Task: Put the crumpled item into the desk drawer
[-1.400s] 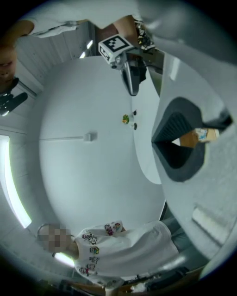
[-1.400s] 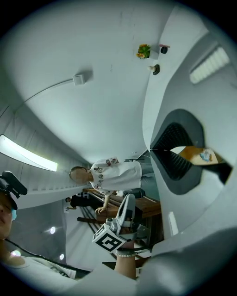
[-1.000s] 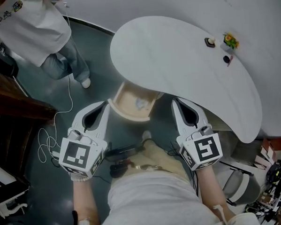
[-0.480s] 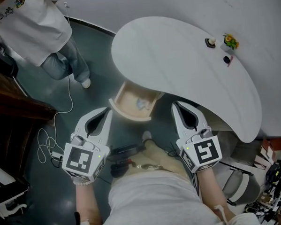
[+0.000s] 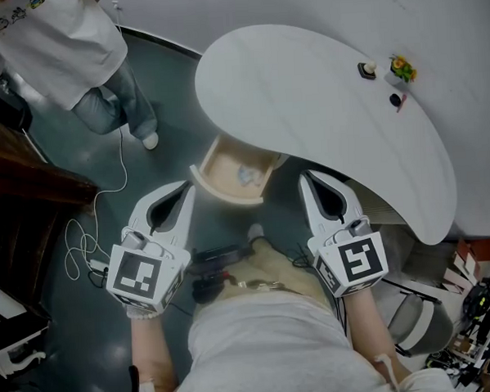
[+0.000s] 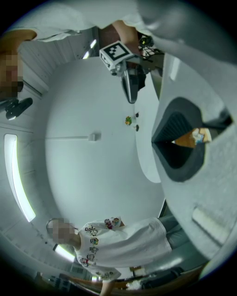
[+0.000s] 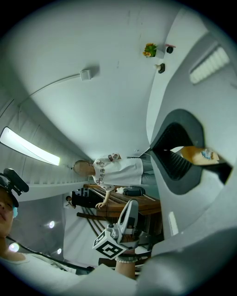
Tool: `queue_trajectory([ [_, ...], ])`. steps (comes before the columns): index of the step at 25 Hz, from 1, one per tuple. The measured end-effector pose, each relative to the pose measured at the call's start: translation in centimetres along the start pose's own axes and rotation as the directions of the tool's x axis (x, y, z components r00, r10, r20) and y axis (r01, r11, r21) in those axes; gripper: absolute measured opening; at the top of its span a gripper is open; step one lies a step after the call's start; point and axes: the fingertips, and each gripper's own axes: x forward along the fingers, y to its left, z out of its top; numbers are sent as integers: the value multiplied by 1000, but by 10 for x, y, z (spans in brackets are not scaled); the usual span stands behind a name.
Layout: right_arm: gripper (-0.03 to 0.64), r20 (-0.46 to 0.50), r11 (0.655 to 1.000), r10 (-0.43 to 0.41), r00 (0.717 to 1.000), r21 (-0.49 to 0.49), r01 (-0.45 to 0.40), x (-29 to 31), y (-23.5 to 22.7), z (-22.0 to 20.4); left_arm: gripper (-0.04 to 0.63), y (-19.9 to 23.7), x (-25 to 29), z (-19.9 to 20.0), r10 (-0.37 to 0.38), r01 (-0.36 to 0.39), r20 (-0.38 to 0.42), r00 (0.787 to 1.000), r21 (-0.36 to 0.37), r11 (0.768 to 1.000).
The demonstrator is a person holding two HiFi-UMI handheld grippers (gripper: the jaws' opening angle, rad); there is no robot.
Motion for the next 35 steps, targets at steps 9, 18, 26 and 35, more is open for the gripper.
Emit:
queue_trajectory([
  [9, 5, 9, 1000, 2, 1000, -9, -1, -3, 1, 4, -3, -5, -3, 7, -2, 2, 12, 1000, 8, 1000],
  [18, 5, 13, 1000, 14, 1000, -15, -14, -1, 6, 5, -3, -8, -5, 10, 4, -4, 13, 1000, 18, 1000],
  [26, 5, 13, 999, 24, 1000, -28, -23, -2, 11, 5, -3, -8, -9, 10, 25, -25, 1, 1000, 0, 1000],
  [35, 5, 15, 999, 40, 999, -32, -39, -1, 14, 6, -3, -8, -10, 9, 27, -27, 12, 1000, 1, 1000],
])
